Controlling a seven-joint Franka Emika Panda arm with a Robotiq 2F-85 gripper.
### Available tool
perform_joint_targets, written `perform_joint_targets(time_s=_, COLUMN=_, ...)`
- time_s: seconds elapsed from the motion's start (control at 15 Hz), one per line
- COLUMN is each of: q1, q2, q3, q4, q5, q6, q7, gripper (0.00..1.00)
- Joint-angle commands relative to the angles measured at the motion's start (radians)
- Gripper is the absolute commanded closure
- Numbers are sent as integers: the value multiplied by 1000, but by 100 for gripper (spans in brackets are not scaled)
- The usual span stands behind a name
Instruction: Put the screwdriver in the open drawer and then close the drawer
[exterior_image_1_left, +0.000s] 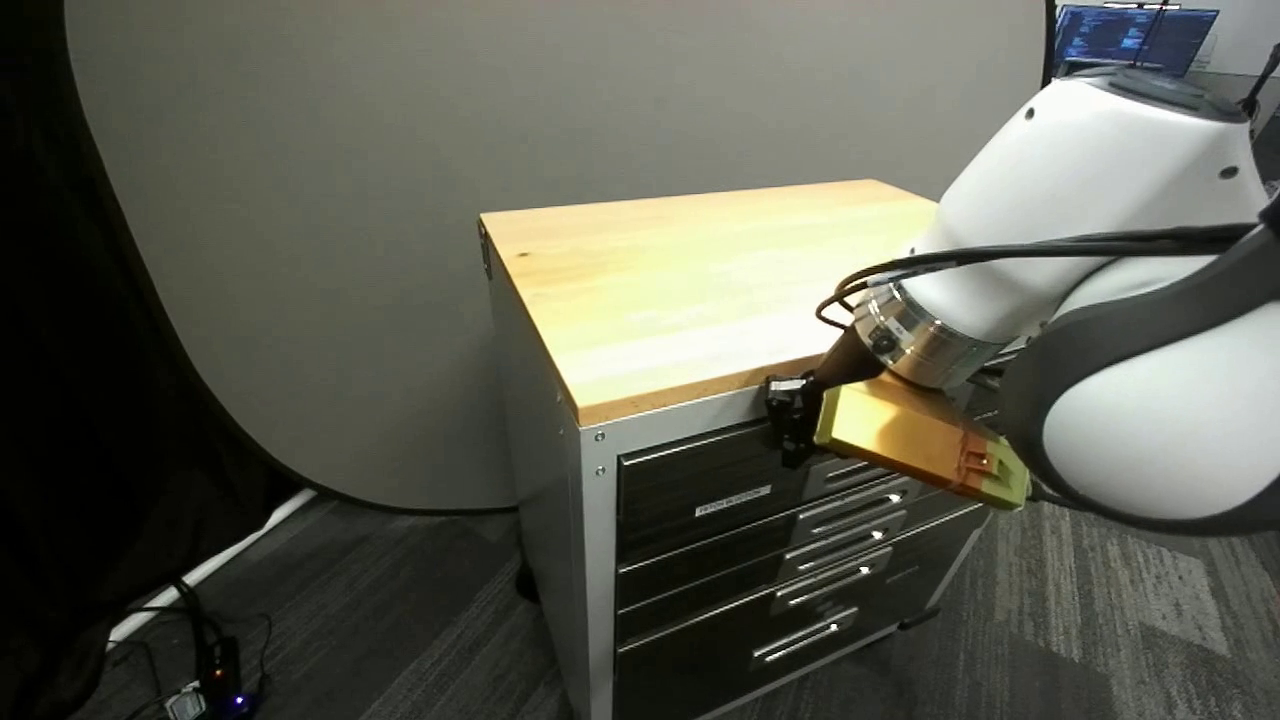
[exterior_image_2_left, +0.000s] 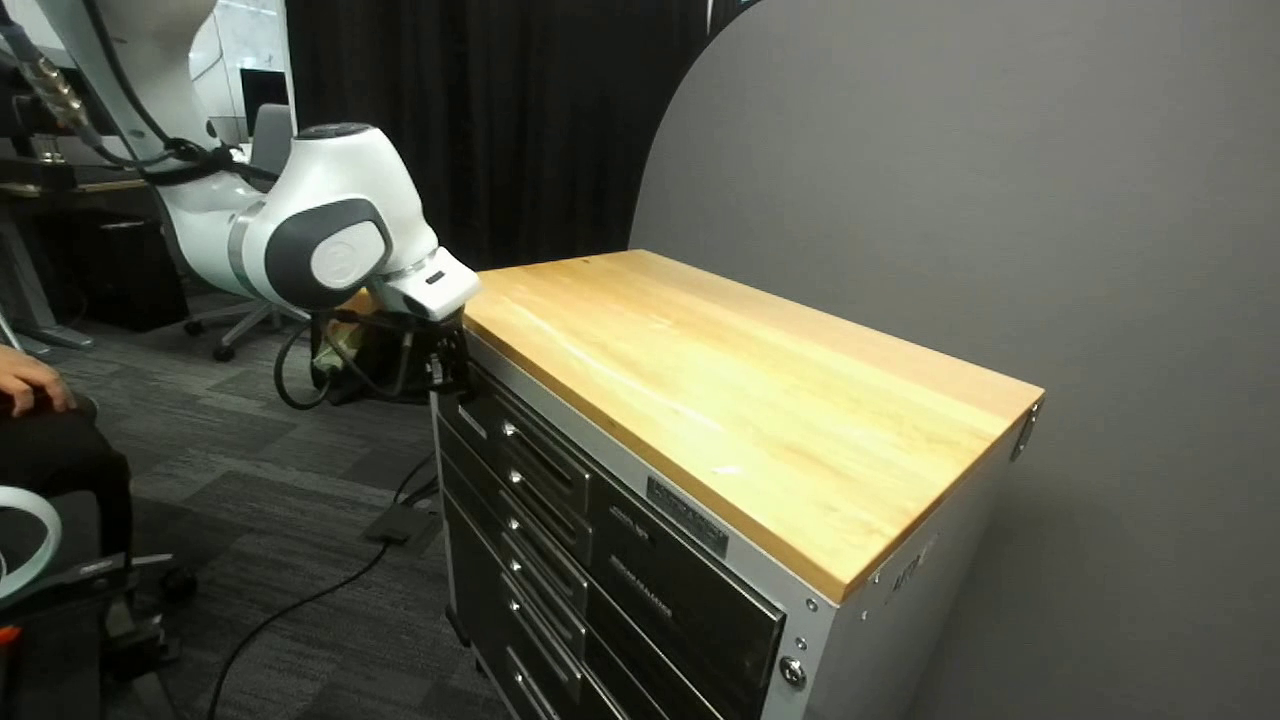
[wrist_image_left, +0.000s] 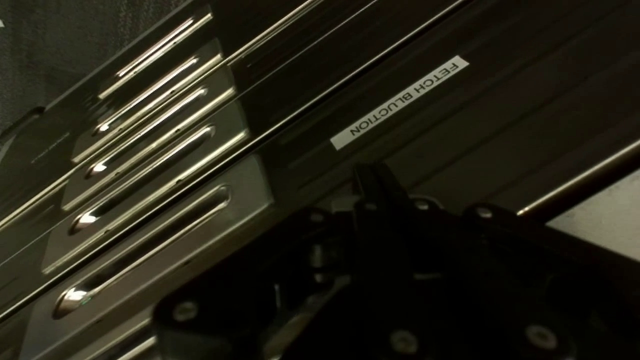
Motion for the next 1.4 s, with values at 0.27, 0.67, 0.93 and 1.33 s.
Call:
perform_joint_targets(time_s=0.27, q1=-31, q2=-75, q3=20, q4=-35, q5=106, q6=-30, q7=-212, gripper=68)
perform_joint_targets(time_s=0.67, q1=-60, q2=-289, q3=-95, q4=-37, q5=-127, q6=-463, q7=-404, gripper=27)
perform_joint_targets(time_s=0.93, q1=-216, q2=-445, q3=72, q4=15, q5=-116, q6=-777, q7=-616, gripper=0)
perform_joint_targets(time_s=1.33, q1=-310, q2=-566, q3=217, q4=132, q5=-93, q6=-1203, q7=-871, gripper=0)
